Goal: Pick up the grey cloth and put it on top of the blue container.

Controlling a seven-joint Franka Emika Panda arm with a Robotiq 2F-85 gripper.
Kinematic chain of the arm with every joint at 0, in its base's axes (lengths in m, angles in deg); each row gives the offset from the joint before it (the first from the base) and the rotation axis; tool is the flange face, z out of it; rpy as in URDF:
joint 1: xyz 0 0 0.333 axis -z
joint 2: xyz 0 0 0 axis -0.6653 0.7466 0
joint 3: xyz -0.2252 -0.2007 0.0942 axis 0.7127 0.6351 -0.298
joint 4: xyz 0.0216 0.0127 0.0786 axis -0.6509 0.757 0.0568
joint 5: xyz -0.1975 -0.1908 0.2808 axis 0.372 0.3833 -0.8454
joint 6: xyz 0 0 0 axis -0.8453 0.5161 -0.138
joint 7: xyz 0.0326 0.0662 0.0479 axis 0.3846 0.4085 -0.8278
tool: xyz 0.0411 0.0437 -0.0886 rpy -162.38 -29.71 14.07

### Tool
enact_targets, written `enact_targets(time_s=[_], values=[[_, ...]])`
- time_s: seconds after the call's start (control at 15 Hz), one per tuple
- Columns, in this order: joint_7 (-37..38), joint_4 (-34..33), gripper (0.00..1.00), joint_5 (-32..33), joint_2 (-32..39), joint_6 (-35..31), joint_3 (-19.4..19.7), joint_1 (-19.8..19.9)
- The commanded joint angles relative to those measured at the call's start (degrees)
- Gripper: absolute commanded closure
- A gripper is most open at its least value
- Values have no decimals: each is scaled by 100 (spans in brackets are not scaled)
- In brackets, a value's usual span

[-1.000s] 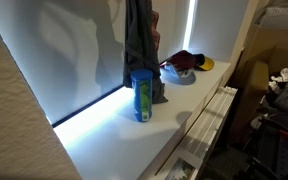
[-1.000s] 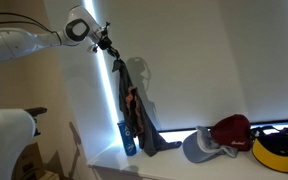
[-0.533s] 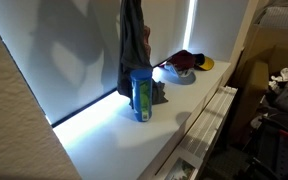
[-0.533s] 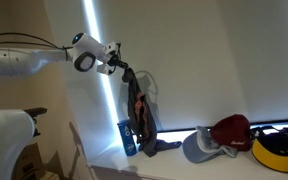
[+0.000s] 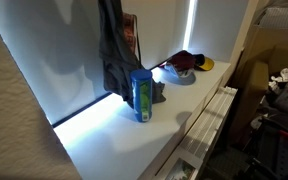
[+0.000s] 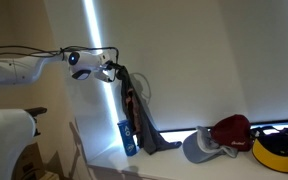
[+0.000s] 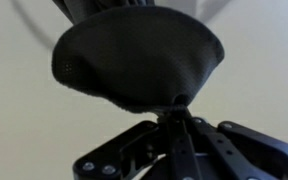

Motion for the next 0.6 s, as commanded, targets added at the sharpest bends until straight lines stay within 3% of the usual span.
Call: enact_targets(time_s=[0.0,0.07,0.27,0.53], values=[[137,-252,100,-712,104,-9,44,116],[348,-238,100,-555,-58,-101,-46,94],[1989,-84,100,955,-201,-306,-209,198],[3262,424,100,2872,-467,-765,-7,-7]])
